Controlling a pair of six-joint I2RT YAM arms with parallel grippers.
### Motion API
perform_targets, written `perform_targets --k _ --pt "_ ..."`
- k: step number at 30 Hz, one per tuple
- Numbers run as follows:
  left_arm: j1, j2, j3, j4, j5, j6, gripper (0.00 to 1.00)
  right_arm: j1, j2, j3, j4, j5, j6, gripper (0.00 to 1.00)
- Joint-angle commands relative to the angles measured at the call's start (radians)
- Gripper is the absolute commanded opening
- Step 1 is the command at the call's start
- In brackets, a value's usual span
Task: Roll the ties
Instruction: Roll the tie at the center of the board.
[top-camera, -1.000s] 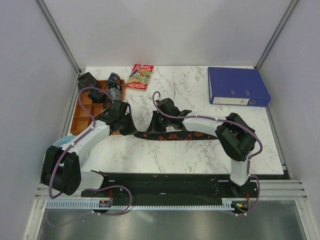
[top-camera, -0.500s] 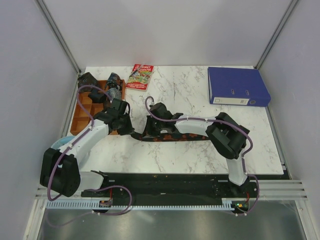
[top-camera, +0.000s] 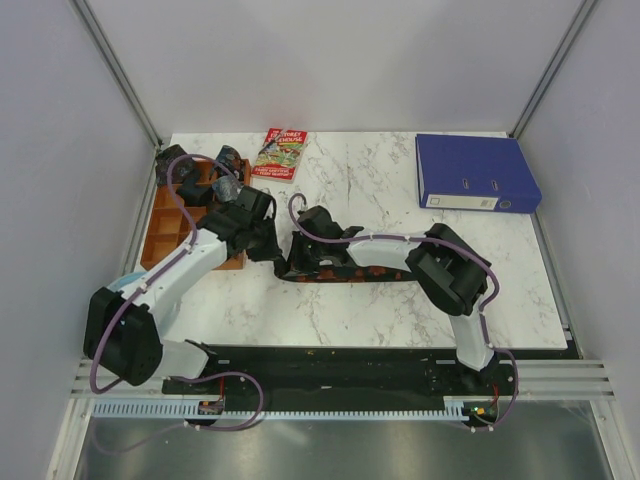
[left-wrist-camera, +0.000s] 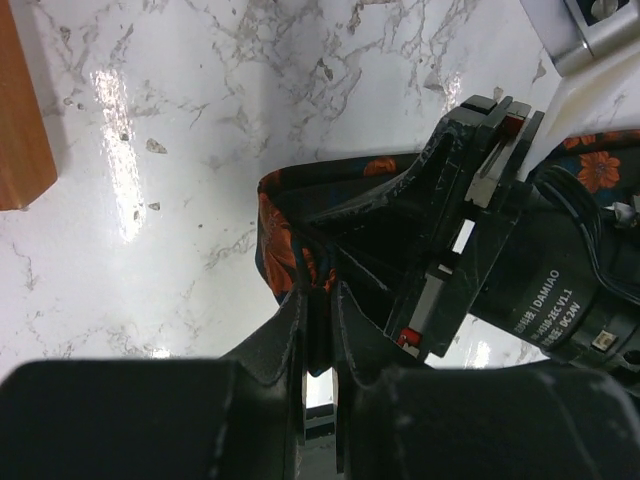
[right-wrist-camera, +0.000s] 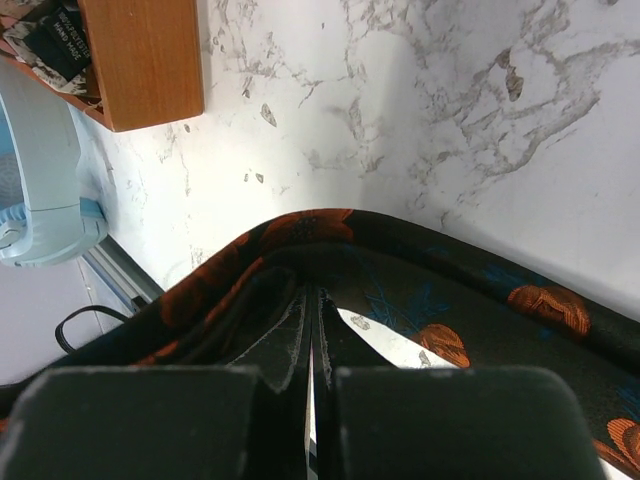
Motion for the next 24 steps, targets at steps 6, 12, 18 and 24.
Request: perform_targets --k 6,12,18,24 --pt "-0.1 0.131 0.052 0.001 -0.098 -0.048 0.08 -0.018 -0.019 0.009 0.024 -0.013 -0.005 0.0" --pt "-0.147 0.192 0.078 0.001 -0.144 -0.072 0.08 -0.03 -0.04 -0.028 0.025 -0.021 -0.012 0.0" --pt "-0.17 0.249 0.095 0.001 -0.195 -0.098 0.07 -0.06 -0.092 -0.08 0.025 -0.027 -0.025 0.0" --pt "-0.186 0.299 0.12 0.001 -0.242 -0.1 0.06 -0.098 -0.167 -0.152 0.022 -0.033 -0.035 0.0"
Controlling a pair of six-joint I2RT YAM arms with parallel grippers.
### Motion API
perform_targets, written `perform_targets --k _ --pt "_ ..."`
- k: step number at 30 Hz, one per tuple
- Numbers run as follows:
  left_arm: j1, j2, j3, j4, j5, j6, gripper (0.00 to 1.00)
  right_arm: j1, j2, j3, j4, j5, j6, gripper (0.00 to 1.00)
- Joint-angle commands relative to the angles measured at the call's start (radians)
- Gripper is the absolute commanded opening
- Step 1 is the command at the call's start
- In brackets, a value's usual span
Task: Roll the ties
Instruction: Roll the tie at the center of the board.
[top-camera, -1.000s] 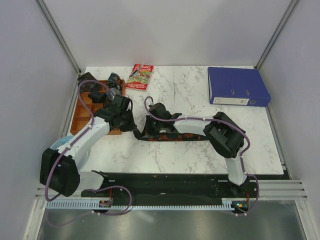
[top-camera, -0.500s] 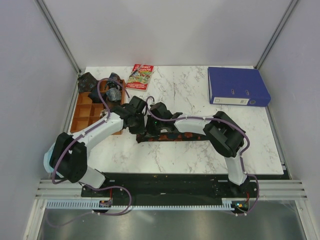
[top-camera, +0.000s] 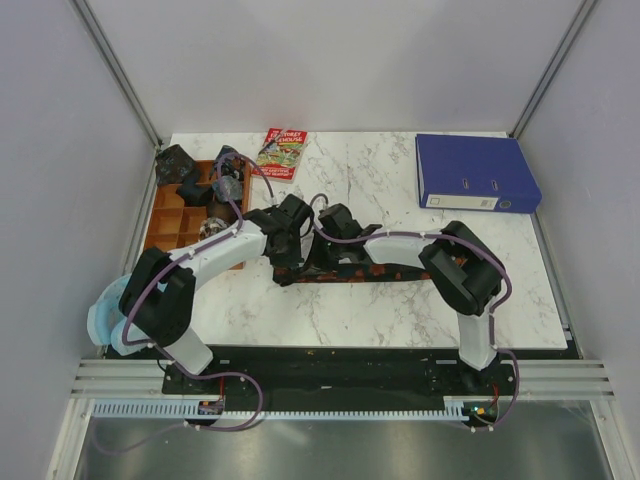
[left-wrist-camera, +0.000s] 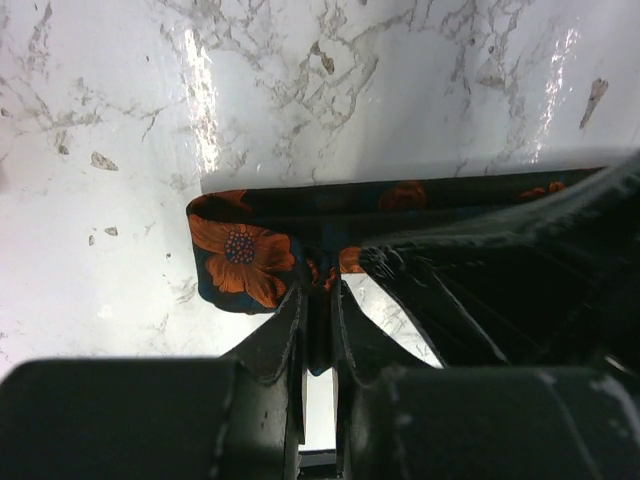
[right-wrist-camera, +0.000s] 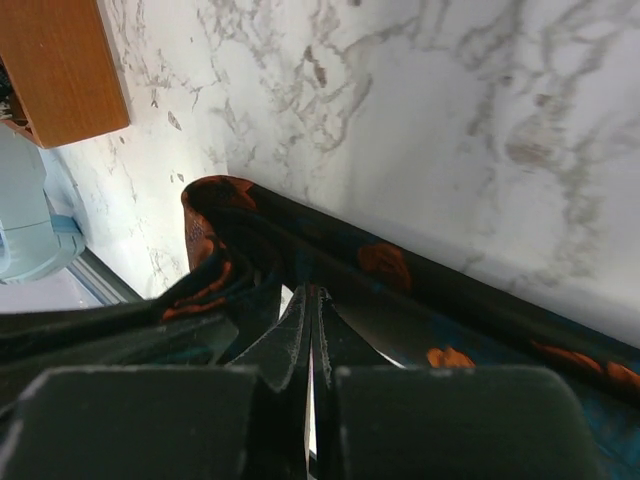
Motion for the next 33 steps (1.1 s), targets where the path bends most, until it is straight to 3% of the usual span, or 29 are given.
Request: perform_targets --k 1,13,16,22,23,28,33 --pt "-0.015 0.034 0.046 0.0 -0.08 -0.034 0.06 -0.021 -0.12 -0.049 0.031 -0.013 -0.032 0.0" --pt "-0.086 0.133 0.143 -0.076 -0.212 0.004 0.09 -0.064 -0.287 -0.206 0.025 -0.009 -0.038 0.0" --pt "-0.103 0.162 0.159 -0.081 -0.21 0.013 0.16 -0.076 -0.316 -0.229 0.011 -0.003 -0.044 0.0" --pt "-0.126 0.19 0.193 -0.086 -0.224 0.038 0.46 -0.104 -0.373 -0.271 -0.024 0.014 -0.067 0.0" --pt "-0.129 0.187 0.196 -0.086 -0.222 0.044 0.55 -0.111 -0.379 -0.276 -0.03 0.016 -0.07 0.0" --pt "-0.134 0.141 0.215 -0.093 -0.213 0.047 0.74 -0.127 -0.41 -0.282 -0.063 0.024 -0.078 0.0" --pt "-0.134 0.069 0.207 -0.112 -0.207 0.05 0.79 -0.127 -0.404 -0.255 -0.072 0.028 -0.076 0.0"
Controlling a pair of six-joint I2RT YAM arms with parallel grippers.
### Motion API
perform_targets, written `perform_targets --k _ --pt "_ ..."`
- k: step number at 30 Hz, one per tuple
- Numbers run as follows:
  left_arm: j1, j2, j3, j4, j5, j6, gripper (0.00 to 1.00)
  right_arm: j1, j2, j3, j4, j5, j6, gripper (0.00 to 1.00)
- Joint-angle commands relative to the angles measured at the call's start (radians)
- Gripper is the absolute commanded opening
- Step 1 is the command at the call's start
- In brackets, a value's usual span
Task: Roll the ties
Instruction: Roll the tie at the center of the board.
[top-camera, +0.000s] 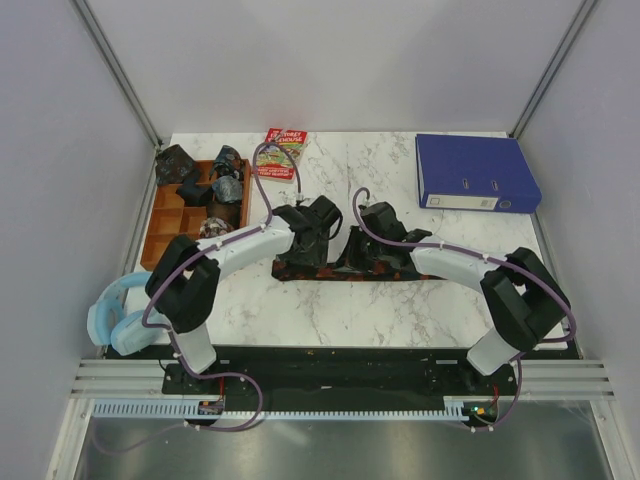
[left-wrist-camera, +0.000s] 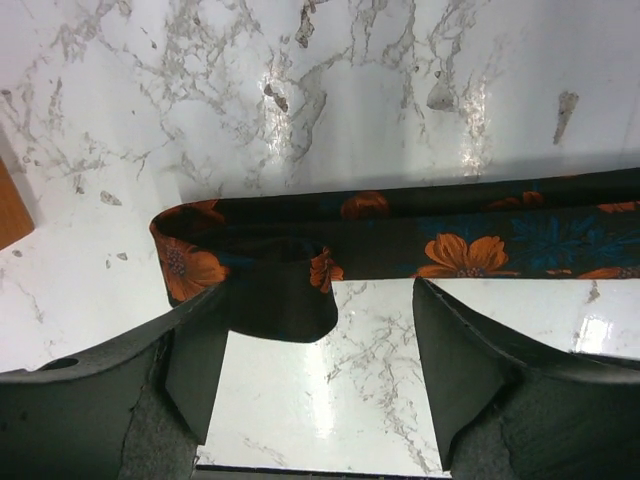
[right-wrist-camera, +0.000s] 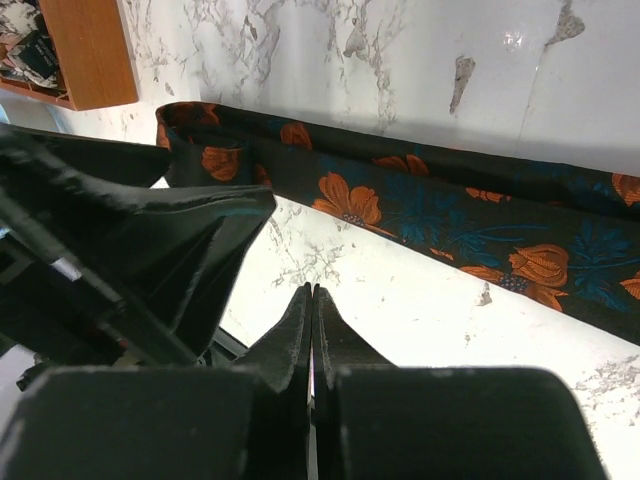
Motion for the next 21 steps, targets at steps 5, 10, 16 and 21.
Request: perform_targets --k 5,10,16,21 --pt "-0.001 -0.213 -0.003 -0.06 -0.064 -0.027 0.75 0.004 0.008 0.097 -0.057 0.022 -0.033 0.0" --pt "0.025 -0.304 -0.089 -0.052 -0.061 -0.031 0.74 0.028 0.03 0.153 -0.06 0.025 -0.022 0.01" --pt "0.123 -0.442 -0.256 0.036 0.015 -0.05 0.68 0.103 0.126 0.288 -0.061 0.008 -0.013 0.0" --pt "0.247 -0.57 -0.434 0.159 0.164 -0.044 0.67 0.139 0.234 0.39 -0.06 0.0 -0.007 0.0"
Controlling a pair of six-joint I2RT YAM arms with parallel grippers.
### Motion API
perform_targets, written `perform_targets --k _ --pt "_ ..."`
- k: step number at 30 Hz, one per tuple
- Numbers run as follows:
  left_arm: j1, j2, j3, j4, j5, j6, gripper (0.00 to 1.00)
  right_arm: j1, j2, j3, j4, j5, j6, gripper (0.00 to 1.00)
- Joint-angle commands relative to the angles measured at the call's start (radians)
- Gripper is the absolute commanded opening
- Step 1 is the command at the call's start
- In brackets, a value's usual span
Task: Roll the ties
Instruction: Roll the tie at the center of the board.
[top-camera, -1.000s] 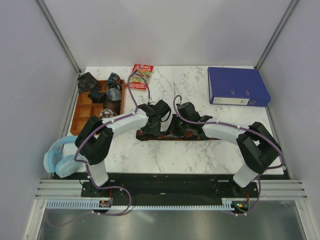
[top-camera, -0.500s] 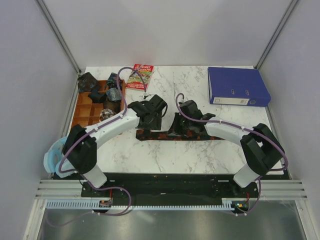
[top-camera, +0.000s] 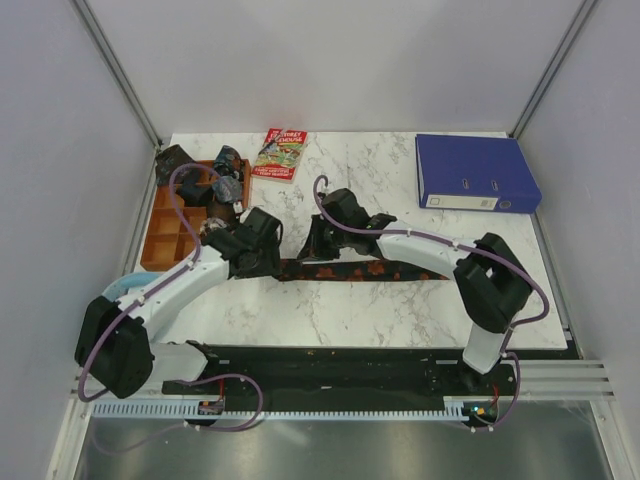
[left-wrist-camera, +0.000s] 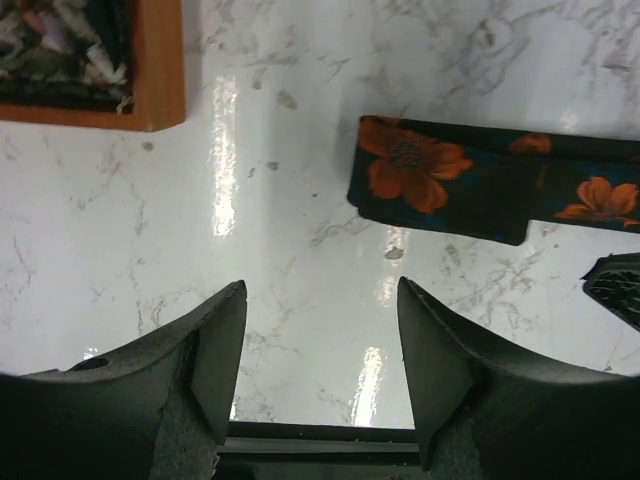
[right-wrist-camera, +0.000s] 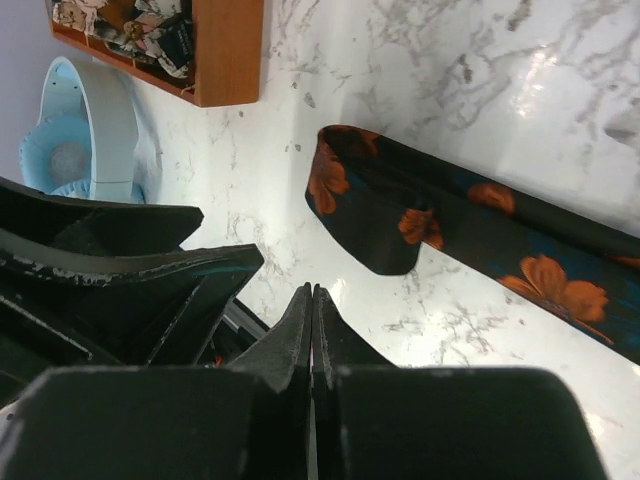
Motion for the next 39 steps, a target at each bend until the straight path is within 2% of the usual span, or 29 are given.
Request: perform_targets --k 1,2,5,25,39 --pt "0.12 -0.111 -0.105 0.143 0.151 -0.021 0.67 0.018 0.077 0.09 0.01 -0.014 0.003 0.0" --pt "0.142 -0.128 -0.141 0.186 0.213 -0.013 0.67 0.023 0.101 0.104 0.013 -0.014 0.008 0.0" --pt "0.194 -0.172 -0.188 0.247 0.284 -0.005 0.67 0.026 0.137 0.101 0.036 -0.018 0.014 0.0" --pt "0.213 -0.114 -0.275 0.456 0.399 -0.004 0.66 -0.024 0.138 -0.086 0.11 0.011 -0.009 0.0" --pt "0.213 -0.007 -0.326 0.649 0.496 -0.009 0.62 -0.038 0.128 -0.115 0.131 -0.005 -0.007 0.0"
